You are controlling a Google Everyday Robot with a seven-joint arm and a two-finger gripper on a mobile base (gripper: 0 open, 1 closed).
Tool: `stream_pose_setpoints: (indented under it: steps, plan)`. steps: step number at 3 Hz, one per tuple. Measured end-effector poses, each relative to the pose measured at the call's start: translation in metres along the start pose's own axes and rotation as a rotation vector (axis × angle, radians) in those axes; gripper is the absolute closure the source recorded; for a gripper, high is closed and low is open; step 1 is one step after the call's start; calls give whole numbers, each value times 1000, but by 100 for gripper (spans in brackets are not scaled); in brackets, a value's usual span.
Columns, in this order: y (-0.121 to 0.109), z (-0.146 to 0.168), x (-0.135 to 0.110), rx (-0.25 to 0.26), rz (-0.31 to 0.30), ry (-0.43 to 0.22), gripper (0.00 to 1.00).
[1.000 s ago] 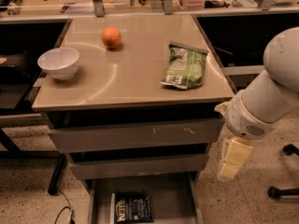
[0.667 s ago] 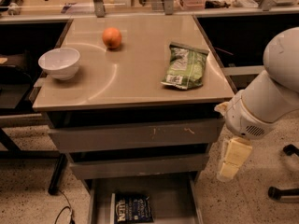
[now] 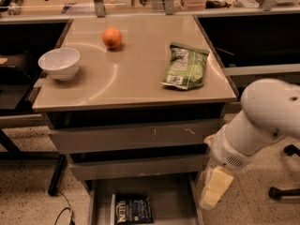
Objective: Pick blue chip bag from bottom drawer and place on counter
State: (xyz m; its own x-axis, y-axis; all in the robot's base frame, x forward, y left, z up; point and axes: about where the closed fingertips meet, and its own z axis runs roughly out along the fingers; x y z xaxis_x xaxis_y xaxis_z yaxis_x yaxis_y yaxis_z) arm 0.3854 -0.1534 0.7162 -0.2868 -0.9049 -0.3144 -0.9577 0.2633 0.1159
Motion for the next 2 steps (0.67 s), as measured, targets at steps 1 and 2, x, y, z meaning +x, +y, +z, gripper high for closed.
stream_pose_setpoints:
  steps: [1,2]
  plan:
    - [7,81,17,-73,52,-15,0]
    - [8,154,30,-141,99,-31,0]
